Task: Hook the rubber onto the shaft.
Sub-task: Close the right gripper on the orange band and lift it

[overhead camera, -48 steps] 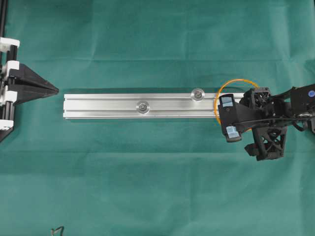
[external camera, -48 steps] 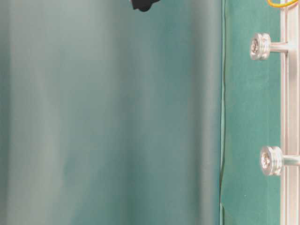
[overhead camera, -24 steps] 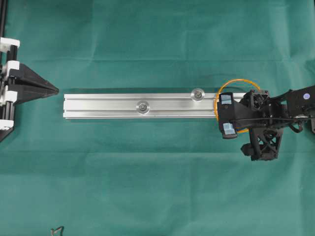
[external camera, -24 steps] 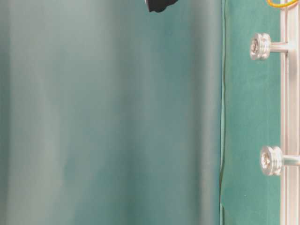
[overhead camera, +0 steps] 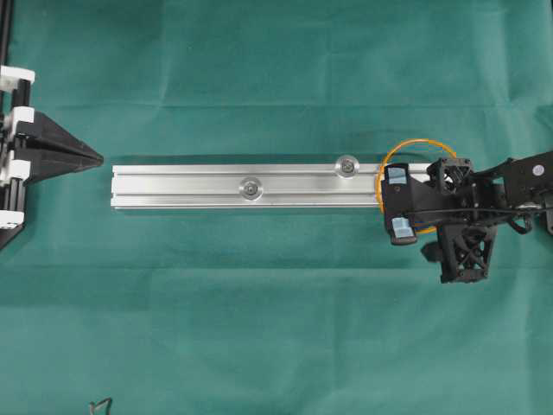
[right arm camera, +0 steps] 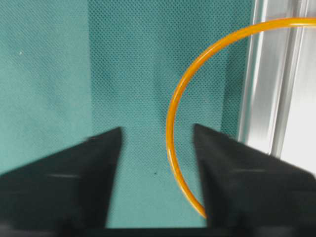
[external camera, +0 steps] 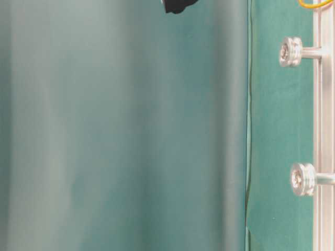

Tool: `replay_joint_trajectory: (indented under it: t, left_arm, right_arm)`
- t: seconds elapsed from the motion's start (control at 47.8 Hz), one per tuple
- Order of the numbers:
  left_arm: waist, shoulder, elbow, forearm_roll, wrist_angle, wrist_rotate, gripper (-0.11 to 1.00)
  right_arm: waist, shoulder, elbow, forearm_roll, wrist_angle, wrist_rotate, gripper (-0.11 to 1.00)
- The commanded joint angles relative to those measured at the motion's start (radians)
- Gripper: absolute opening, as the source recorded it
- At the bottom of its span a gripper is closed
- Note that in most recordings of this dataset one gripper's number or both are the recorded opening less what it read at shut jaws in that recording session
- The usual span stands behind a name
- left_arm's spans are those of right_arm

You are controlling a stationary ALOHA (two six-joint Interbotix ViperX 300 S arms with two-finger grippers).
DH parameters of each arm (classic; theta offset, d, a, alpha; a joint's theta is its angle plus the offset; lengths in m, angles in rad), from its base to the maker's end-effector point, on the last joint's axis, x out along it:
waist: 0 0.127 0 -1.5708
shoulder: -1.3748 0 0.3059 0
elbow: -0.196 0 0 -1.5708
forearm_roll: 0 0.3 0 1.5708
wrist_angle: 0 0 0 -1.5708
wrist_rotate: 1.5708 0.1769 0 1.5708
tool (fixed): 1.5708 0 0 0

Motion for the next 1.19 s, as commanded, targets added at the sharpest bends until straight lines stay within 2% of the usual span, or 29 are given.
replay_joint_trajectory:
  t: [0.0, 0.105, 0.188, 0.795, 1.172]
  left_arm:
    - [-0.002, 0.008, -0.034, 0.002, -0.005, 0.0, 0.0]
    - [-0.002, 0.008, -0.034, 0.002, -0.005, 0.0, 0.0]
    - [-0.002, 0.008, -0.034, 0.002, -0.005, 0.002, 0.0]
    - [-0.002, 0.008, -0.034, 0.003, -0.005, 0.002, 0.0]
    - [-0.002, 0.008, -0.034, 0.003, -0.005, 0.002, 0.0]
  right_arm:
    - [0.003, -0.008, -0.008, -0.02, -0.008, 0.002, 0.41]
    - [0.003, -0.008, -0.009, -0.032, -0.008, 0.002, 0.18]
    - [0.003, -0.008, -0.008, -0.035, -0.008, 0.002, 0.07]
    - [0.003, -0.014, -0.012, -0.038, -0.002, 0.002, 0.07]
    - [0.002, -0.115, -0.031, -0.04, 0.071, 0.002, 0.07]
